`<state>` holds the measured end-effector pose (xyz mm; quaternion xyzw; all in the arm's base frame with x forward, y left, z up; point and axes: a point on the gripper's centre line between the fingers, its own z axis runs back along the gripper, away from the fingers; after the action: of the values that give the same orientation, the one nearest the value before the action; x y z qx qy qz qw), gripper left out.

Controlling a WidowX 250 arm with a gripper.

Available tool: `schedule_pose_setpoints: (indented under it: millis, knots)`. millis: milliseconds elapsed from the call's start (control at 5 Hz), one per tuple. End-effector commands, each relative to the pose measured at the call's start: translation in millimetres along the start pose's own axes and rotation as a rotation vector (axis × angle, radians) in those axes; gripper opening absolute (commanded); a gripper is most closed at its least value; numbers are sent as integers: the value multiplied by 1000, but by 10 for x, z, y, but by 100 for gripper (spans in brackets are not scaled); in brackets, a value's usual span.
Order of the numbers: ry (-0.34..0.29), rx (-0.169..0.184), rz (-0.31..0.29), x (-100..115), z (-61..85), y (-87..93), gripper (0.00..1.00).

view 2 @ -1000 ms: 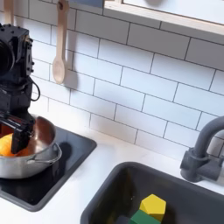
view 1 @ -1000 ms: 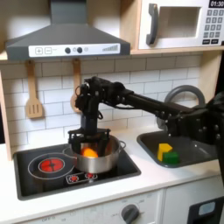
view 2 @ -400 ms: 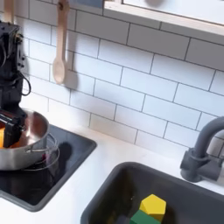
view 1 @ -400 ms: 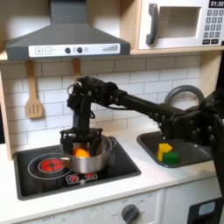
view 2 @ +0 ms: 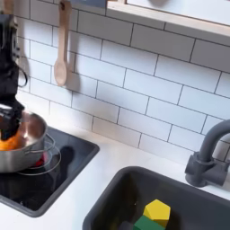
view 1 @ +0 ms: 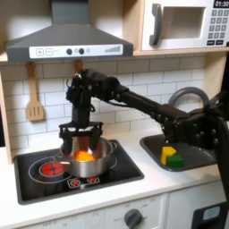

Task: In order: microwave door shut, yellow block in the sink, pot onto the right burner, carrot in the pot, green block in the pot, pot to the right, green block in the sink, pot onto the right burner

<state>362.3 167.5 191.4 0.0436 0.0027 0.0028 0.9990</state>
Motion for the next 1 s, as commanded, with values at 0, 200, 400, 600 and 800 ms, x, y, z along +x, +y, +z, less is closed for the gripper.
schedule_pose_setpoints:
  millis: [0, 200, 400, 600, 800]
  knots:
    - [-75, -31, 4, 58, 196, -94, 100]
    - [-88, -64, 21, 119, 113, -144, 100]
    - [-104, -69, -16, 127, 125, -291, 100]
    - [-109, -67, -66, 97, 204, -496, 100]
    - [-106, -89, -124, 92, 216, -776, 100]
